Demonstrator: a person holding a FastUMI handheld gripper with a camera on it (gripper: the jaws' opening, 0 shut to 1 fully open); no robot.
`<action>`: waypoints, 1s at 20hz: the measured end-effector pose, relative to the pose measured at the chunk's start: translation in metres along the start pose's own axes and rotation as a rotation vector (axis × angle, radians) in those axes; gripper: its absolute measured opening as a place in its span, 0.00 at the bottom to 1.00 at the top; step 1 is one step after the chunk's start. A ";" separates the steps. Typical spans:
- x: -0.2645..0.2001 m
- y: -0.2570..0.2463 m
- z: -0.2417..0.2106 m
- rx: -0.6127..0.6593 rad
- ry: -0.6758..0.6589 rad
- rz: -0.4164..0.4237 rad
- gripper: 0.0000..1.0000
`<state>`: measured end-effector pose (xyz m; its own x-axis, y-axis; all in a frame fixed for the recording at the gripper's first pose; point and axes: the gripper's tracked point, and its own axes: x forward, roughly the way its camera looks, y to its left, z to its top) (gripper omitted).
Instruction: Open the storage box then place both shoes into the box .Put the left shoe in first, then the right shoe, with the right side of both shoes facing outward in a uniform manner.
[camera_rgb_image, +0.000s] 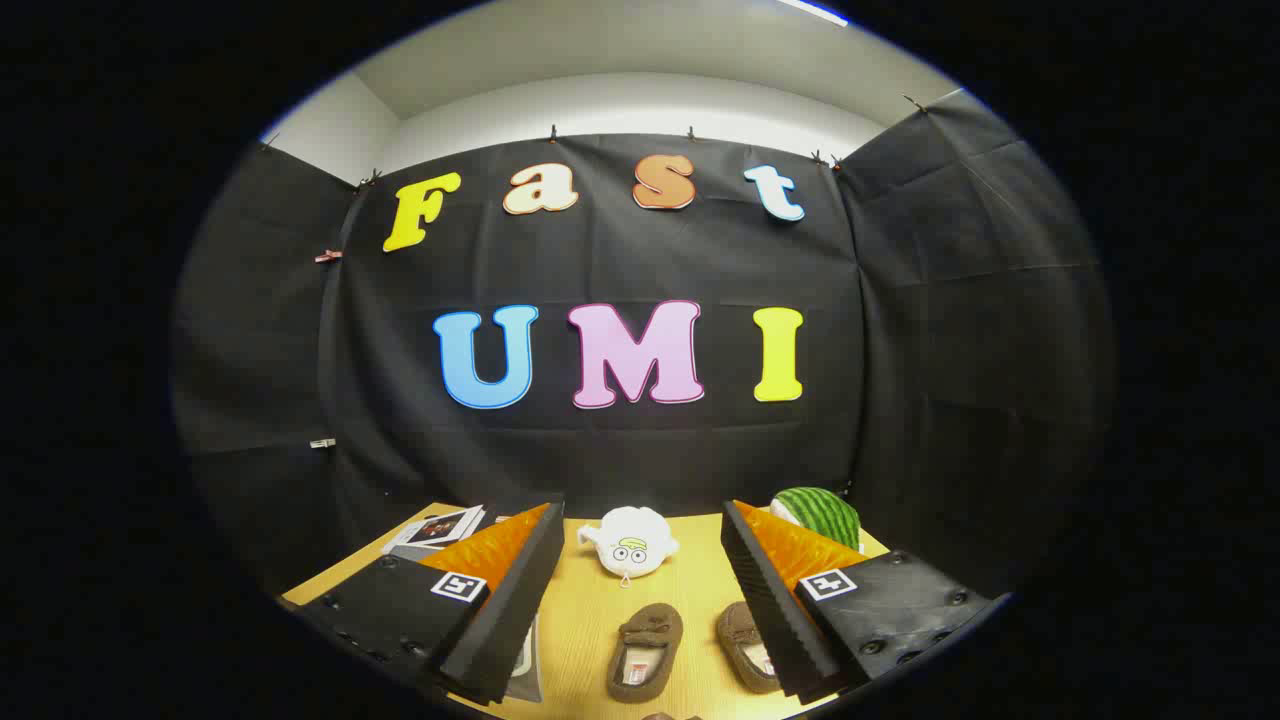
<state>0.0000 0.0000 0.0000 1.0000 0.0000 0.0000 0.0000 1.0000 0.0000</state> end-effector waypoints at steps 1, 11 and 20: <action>-0.001 -0.003 -0.001 -0.002 0.001 -0.005 0.98; -0.010 -0.027 -0.007 0.019 0.016 -0.065 0.97; 0.000 -0.016 -0.012 0.020 0.039 -0.034 0.96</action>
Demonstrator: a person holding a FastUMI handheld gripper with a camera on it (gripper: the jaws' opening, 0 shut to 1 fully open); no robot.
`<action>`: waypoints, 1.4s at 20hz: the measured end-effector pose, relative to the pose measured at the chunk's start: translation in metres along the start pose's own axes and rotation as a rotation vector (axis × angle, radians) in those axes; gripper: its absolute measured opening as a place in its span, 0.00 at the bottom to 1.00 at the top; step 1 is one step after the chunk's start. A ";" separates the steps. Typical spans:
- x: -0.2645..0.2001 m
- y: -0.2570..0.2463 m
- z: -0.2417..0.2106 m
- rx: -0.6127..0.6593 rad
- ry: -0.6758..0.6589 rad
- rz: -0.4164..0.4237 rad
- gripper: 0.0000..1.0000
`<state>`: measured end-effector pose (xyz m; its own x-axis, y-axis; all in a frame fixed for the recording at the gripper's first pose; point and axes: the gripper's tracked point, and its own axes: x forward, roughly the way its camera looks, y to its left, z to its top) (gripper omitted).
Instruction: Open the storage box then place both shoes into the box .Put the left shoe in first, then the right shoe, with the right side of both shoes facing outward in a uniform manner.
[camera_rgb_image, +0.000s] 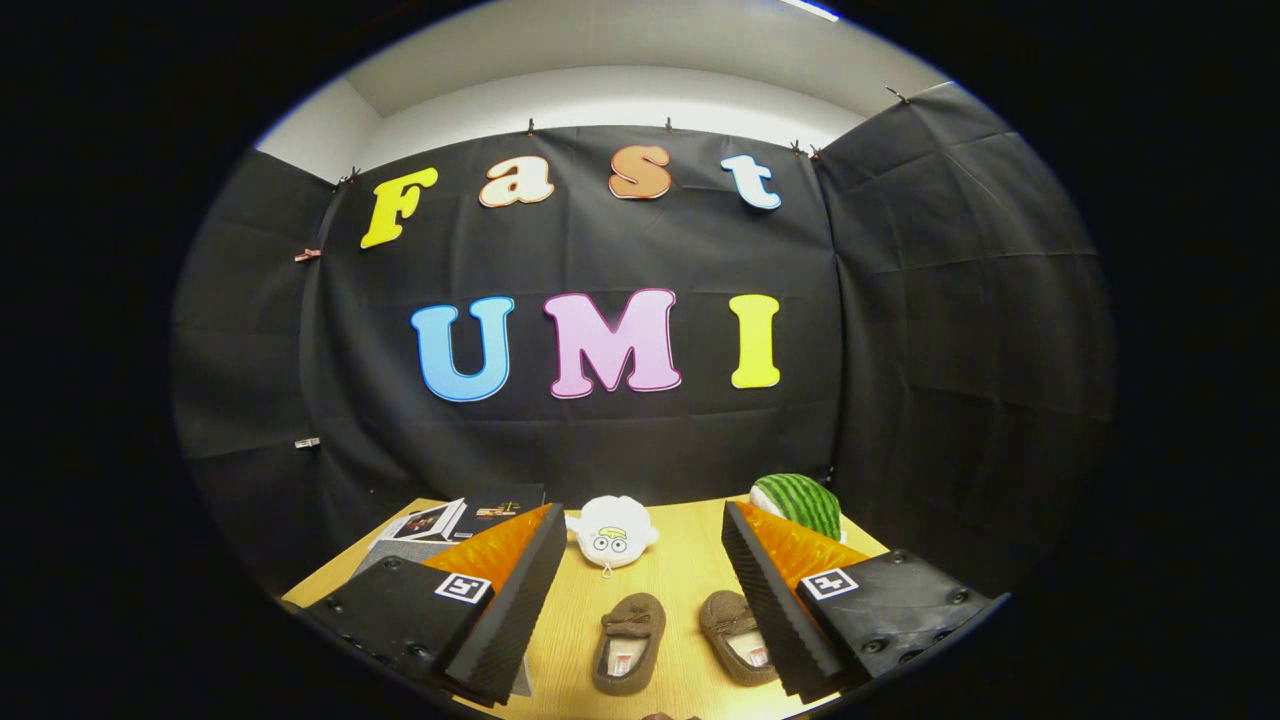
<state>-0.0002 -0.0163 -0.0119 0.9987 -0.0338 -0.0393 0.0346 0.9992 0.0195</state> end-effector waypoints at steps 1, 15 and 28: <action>0.002 0.000 -0.001 0.002 0.006 0.001 0.96; 0.045 0.011 -0.063 0.085 0.307 0.114 0.96; 0.024 0.104 -0.152 0.258 0.679 0.605 0.98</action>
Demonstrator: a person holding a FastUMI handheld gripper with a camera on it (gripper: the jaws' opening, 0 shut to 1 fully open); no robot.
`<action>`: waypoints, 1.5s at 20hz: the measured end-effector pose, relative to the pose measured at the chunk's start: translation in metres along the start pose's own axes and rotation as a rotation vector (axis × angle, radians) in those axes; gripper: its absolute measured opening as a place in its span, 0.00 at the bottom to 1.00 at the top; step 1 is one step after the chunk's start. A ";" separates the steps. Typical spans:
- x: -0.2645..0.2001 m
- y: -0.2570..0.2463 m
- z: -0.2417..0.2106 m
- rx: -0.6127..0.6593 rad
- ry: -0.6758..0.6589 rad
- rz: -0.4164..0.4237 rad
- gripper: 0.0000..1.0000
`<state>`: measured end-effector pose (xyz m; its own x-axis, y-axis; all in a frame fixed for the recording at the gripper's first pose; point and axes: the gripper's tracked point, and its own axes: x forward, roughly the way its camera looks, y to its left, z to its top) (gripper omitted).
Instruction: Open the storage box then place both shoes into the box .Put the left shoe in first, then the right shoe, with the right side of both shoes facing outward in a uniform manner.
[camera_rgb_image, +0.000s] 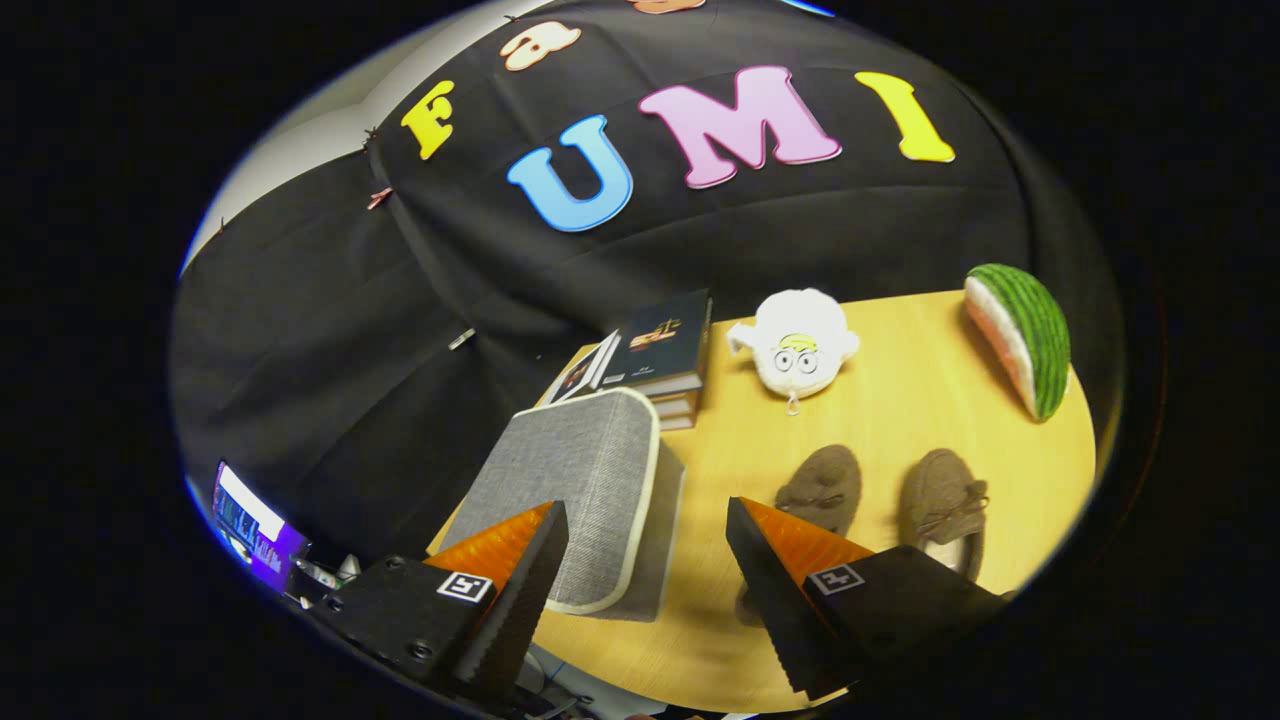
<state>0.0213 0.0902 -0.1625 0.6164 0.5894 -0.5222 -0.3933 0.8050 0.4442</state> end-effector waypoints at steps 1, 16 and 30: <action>0.003 0.004 -0.006 0.026 0.021 0.043 0.98; 0.070 0.028 -0.075 0.580 0.334 0.341 0.83; 0.064 0.037 -0.062 0.659 0.359 0.335 0.05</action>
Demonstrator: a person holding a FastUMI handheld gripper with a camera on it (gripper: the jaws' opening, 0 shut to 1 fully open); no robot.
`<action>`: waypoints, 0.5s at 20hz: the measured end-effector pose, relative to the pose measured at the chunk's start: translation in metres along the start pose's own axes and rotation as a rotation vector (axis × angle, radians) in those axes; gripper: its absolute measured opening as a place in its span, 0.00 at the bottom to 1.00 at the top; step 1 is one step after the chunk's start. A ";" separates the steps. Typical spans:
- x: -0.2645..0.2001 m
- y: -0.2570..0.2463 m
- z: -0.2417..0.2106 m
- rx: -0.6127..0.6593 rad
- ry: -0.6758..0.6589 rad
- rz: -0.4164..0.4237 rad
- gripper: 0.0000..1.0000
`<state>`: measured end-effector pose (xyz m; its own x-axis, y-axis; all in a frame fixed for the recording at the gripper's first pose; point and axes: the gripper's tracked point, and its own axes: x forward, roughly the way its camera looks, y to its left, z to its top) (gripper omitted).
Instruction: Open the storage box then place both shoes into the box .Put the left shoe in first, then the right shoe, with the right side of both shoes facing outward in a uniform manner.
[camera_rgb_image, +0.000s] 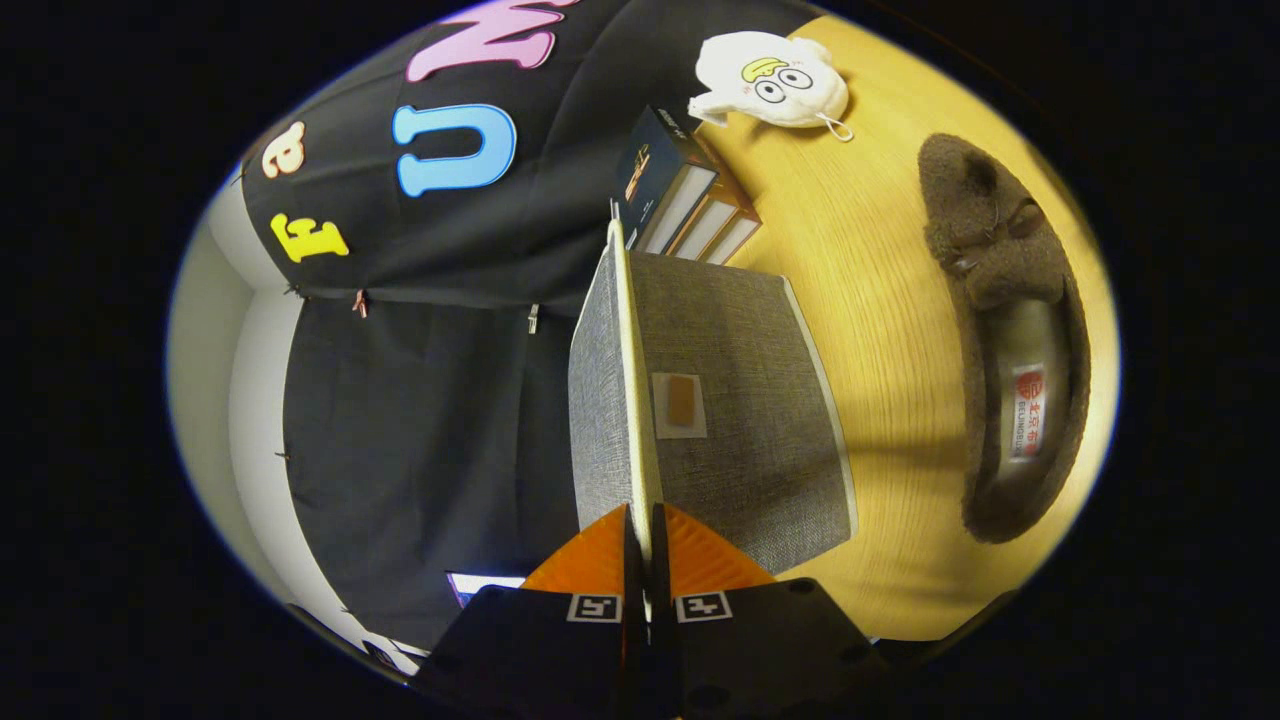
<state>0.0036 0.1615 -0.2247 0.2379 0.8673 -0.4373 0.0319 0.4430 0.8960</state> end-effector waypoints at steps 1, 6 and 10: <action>0.000 0.003 -0.001 -0.006 0.006 -0.002 0.05; -0.007 0.040 -0.001 -0.001 0.017 0.052 0.05; -0.005 0.078 -0.008 -0.039 0.040 0.071 0.05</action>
<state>-0.0033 0.1932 -0.1531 0.1990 0.9050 -0.3761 -0.0212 0.3877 0.9216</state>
